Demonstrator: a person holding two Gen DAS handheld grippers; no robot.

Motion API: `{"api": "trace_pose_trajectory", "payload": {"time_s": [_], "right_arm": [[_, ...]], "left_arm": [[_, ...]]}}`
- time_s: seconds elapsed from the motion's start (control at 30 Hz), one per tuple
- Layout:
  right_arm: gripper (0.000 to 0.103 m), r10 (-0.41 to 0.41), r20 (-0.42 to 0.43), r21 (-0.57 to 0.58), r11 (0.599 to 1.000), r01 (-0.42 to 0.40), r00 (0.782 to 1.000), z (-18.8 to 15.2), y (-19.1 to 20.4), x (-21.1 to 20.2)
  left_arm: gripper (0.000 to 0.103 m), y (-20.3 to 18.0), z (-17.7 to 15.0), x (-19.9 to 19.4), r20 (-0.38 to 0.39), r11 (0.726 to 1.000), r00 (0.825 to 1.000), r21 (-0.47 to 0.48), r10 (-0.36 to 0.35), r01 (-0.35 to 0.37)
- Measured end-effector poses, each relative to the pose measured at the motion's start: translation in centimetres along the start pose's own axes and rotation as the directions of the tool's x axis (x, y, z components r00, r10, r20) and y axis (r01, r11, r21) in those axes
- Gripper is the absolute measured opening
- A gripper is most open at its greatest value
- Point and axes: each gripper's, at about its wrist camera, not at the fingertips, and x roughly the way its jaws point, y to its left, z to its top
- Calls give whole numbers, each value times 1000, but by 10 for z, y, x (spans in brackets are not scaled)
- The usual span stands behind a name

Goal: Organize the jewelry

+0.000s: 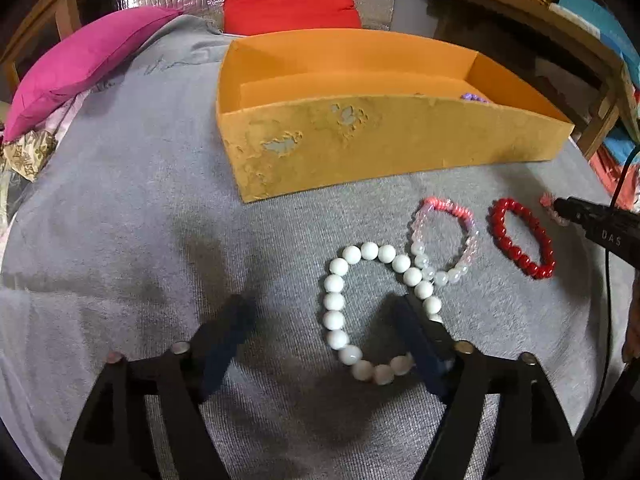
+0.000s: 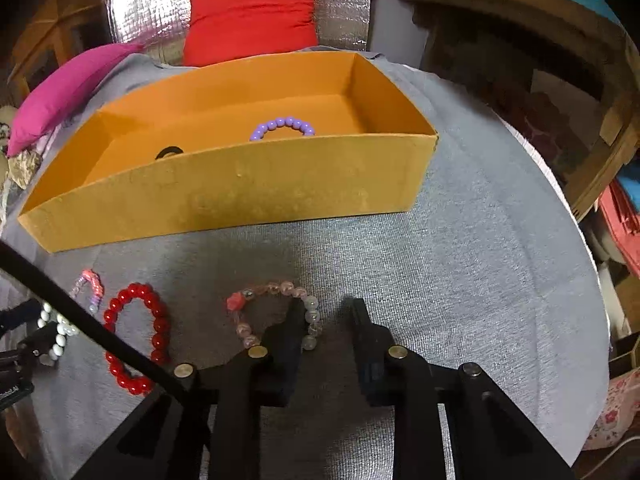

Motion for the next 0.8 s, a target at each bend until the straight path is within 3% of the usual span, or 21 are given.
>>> {"api": "trace_pose_trajectory", "payload": {"time_s": [0.3,0.43,0.53,0.57,0.6,0.7,0.77,0.8], "right_arm": [[27,16,-14,16,1000,-15,1000,2,-2,1],[27,106,-1,139,985,-105,994,16,-30,-4],[27,200,88,200,956,-214,976,19,-47,-25],[27,222,159,200,947,-252,962,19,-53,-42],[27,238,211,193,941,-279,948,18,-56,-54],[30,251,486,134,925,-355,837,3,-67,-117],[83,173,662,127,933,-337,729,-16,-75,-163],[103,124,736,142,933,-331,665,-27,-78,-181]], "left_arm": [[85,3,-3,-2,-16,1000,1000,14,-13,14],[84,-1,-3,-3,-11,999,1000,31,-9,9],[72,-2,-2,-7,-4,999,1000,38,-20,20],[60,-3,-2,-9,3,999,1000,40,-25,25],[50,-4,-2,-11,9,999,999,43,-31,30],[37,-6,-2,-15,18,998,999,48,-41,40],[31,-8,-2,-17,21,998,999,55,-42,40],[31,-9,-2,-18,22,998,999,59,-40,38]]}}
